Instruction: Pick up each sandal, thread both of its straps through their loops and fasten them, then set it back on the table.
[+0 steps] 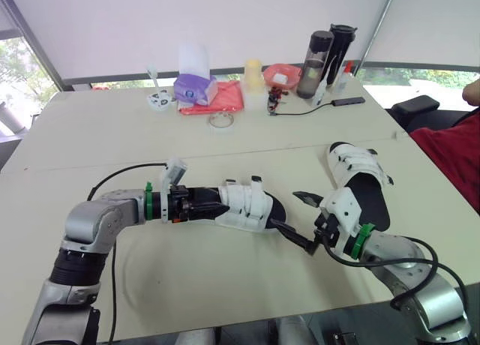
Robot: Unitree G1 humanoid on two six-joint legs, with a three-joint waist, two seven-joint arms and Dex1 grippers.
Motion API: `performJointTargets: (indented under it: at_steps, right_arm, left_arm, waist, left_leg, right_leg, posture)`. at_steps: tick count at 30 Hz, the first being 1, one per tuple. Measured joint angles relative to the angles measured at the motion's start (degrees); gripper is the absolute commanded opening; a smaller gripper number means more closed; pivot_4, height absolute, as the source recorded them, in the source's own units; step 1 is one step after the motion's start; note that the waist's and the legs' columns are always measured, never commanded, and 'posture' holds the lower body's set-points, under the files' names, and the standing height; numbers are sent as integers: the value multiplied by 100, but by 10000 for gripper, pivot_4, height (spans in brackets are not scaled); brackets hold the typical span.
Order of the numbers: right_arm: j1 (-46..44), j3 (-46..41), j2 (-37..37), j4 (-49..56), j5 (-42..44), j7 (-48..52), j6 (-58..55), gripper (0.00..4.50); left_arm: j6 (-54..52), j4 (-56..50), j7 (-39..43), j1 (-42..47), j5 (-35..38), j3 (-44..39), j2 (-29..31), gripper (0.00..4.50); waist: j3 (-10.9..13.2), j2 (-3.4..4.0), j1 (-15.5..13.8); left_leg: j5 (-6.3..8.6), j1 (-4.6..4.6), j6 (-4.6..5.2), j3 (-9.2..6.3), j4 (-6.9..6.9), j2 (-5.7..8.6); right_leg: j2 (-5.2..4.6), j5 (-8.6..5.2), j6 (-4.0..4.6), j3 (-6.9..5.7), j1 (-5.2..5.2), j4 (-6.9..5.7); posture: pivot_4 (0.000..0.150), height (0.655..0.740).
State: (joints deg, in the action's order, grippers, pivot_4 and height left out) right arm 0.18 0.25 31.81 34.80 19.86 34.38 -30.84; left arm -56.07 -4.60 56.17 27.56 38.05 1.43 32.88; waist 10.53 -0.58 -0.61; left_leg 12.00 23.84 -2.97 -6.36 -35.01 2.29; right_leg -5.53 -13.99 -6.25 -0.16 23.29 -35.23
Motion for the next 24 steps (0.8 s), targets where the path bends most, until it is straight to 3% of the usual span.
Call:
performJointTargets:
  at_steps: [16, 24]
  right_arm:
    - [7, 94, -70, -27, -55, -84, 125, 44753]
    - [-91, 165, -94, -123, -67, -79, 145, 44753]
  left_arm:
    - [-76, 183, -125, -62, -32, -6, 107, 45000]
    - [-81, 528, -281, 59, -28, 171, -606, 45000]
  waist:
    - [3, -1, 3]
    - [3, -2, -7]
  left_leg:
    - [0, 0, 0, 0, -3, 0]
    - [-1, -1, 1, -1, -10, 3]
  right_leg:
    - [2, 0, 0, 0, 1, -6]
    - [3, 1, -1, -1, -1, -12]
  posture:
    - [1500, 7400]
    - [1500, 7400]
